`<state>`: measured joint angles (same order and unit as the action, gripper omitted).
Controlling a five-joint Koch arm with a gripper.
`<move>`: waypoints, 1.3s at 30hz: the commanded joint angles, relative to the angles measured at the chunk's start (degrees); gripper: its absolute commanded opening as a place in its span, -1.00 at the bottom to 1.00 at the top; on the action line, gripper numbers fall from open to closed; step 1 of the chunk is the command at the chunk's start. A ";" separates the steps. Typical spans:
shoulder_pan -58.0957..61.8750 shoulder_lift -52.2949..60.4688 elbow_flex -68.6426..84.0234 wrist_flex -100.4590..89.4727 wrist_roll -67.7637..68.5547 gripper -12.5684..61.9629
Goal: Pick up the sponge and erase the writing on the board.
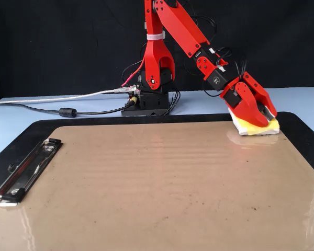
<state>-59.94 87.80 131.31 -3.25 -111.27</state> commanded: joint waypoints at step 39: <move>62.84 46.67 10.99 82.35 37.00 0.26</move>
<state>1.93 132.28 143.53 78.75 -74.44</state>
